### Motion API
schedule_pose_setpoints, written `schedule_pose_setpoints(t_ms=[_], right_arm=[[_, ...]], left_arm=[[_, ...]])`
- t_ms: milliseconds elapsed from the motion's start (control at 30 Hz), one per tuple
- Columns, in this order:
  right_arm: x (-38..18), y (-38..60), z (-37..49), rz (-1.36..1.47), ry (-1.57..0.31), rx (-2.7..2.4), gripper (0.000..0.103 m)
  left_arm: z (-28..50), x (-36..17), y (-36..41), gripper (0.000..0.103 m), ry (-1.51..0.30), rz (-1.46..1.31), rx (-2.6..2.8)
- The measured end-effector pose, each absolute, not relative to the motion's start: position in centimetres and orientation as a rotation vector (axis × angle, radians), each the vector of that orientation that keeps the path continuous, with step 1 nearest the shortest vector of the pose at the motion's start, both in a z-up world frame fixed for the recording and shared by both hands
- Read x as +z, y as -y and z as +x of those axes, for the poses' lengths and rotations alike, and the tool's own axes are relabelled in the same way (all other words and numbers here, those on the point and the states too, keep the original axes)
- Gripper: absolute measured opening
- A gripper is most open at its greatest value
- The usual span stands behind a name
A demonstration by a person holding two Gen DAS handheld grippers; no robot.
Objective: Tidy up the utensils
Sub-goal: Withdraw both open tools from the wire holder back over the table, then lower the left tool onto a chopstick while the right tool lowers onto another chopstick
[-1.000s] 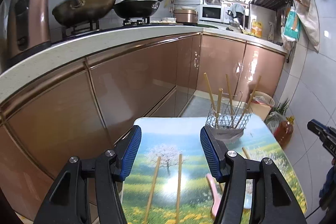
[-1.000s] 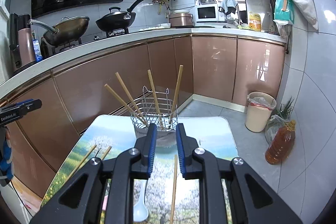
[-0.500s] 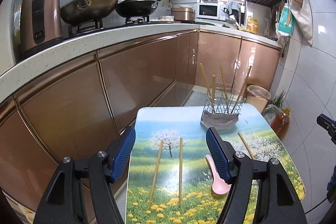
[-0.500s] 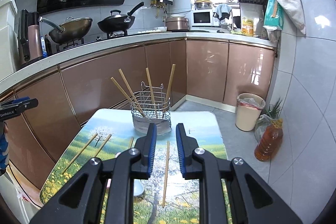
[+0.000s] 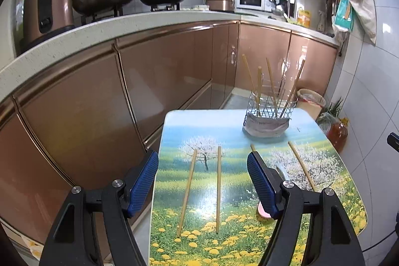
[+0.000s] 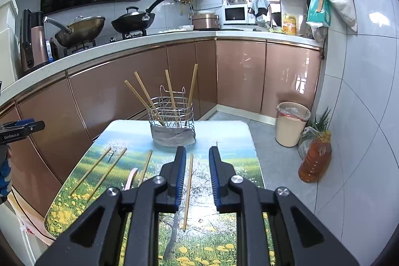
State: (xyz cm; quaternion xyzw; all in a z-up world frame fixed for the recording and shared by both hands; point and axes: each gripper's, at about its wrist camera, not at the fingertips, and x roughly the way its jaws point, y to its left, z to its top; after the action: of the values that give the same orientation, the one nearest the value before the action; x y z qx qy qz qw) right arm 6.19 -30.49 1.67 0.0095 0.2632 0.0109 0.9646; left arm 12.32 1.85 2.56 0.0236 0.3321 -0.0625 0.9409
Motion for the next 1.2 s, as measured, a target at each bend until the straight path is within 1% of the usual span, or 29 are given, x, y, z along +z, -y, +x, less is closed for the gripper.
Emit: schedule_pose_setpoints(t_ms=[300,567,967,1200], right_arm=[[-0.9,31.8,8.6,-0.002,-0.606,0.084,0.018],[-3.7,32.4,13.2,0.006,-0.702,0.125,0.018],[-9.7,30.2,22.2,-0.030,-0.949,0.156,0.018],[-14.0,29.2,27.5,-0.047,-1.082,0.141,0.019]], left_arm=[[15.1,-0.2,0.0,0.073,-0.773,0.055,-0.096],[17.5,-2.7,1.7,0.072,-0.840,0.080,-0.102],[23.5,-8.3,1.1,0.072,-1.020,0.049,-0.134],[27.6,-12.0,1.4,0.072,-1.121,0.079,-0.144]])
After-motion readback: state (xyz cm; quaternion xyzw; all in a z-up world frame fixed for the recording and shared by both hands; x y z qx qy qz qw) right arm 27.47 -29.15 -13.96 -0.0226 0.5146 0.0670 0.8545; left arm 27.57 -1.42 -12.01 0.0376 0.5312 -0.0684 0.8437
